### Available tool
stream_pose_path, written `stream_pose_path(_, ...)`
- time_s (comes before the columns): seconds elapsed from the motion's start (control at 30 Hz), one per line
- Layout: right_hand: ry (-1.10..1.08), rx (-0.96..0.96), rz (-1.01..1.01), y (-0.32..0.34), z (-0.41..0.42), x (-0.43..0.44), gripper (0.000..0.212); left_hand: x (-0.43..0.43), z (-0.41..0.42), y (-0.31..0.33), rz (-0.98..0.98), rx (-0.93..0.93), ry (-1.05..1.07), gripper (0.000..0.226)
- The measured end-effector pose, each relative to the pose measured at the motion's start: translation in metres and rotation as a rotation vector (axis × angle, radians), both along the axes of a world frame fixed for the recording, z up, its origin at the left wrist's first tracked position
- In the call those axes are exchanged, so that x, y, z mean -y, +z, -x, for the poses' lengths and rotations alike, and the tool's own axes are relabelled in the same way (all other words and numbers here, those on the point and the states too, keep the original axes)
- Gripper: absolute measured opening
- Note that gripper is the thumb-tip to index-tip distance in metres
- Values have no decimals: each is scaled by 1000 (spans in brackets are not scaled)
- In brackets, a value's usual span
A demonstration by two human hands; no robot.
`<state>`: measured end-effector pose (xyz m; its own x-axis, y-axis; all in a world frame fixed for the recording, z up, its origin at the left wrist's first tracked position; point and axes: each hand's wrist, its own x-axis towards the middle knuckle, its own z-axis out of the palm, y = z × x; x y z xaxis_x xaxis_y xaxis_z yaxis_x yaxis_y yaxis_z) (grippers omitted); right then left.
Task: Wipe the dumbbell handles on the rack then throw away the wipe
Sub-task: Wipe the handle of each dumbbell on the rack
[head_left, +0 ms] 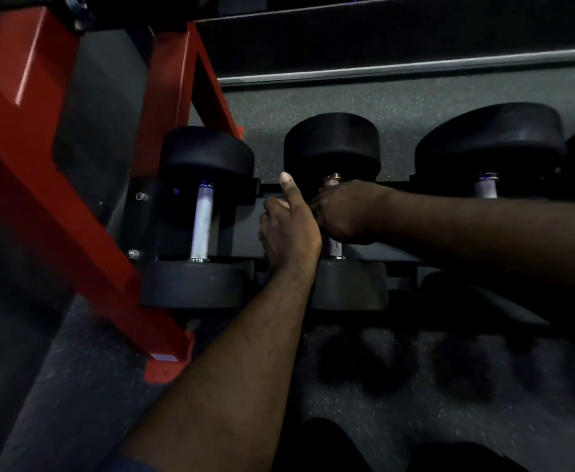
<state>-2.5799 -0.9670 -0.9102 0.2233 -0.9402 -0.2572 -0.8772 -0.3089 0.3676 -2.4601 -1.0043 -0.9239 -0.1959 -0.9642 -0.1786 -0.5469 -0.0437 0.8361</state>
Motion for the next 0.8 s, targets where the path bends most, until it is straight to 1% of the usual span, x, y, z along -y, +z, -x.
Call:
stream_pose_path(0.07,80,48,79,10,5,-8,67,-1,-1,2,3,22,-15,82)
stream_pose_path(0.13,36,112,178,15,14,-17,77,-3,0,3,3,55,-36,87)
stream_pose_path(0.17,-31,176,202,10,16,-21,77,-4,-2,5,8,77,-46,88)
stream_pose_path(0.2,-113,293,219,2,15,-27,72,-5,-2,7,16,85,-51,88)
stream_pose_path(0.23,-202,464,275,-10,10,-35,62,-5,-2,8,25,82,-58,88)
stream_pose_path(0.27,-294,697,340,-22,5,-43,49,-6,-1,8,33,78,-62,88)
stream_pose_path(0.3,-373,962,434,-35,3,-48,47,-6,1,9,37,71,-63,88)
stream_pose_path(0.33,-481,1160,508,-48,0,-53,54,-7,1,9,33,64,-62,89)
stream_pose_path(0.37,-596,1269,530,-55,-3,-57,53,-7,0,8,27,61,-59,90)
stream_pose_path(0.4,-699,1314,549,-59,-7,-58,44,-7,0,7,22,63,-56,90)
stream_pose_path(0.43,-791,1337,570,-61,-10,-57,35,-6,0,8,21,68,-54,88)
stream_pose_path(0.5,-976,1336,618,-60,-13,-53,31,-8,-1,10,27,74,-59,84)
stream_pose_path(0.53,-1016,1318,616,-59,-12,-53,29,-9,-1,12,33,79,-71,83)
stream_pose_path(0.57,-1019,1306,562,-57,-11,-54,30,-9,-1,13,39,87,-84,82)
stream_pose_path(0.6,-1009,1291,453,-55,-10,-58,30,-9,-1,13,43,88,-90,82)
stream_pose_path(0.63,-987,1265,294,-53,-7,-61,28,-9,0,13,43,86,-94,81)
stream_pose_path(0.7,-914,1148,-33,-41,-2,-68,20,-9,0,13,24,83,-99,81)
stream_pose_path(0.73,-891,1101,-133,-35,3,-71,16,-9,0,13,19,86,-101,80)
stream_pose_path(0.77,-883,1073,-163,-30,6,-72,12,-9,0,13,17,93,-103,80)
stream_pose_path(0.8,-872,1055,-140,-26,8,-71,13,-10,0,13,19,97,-105,79)
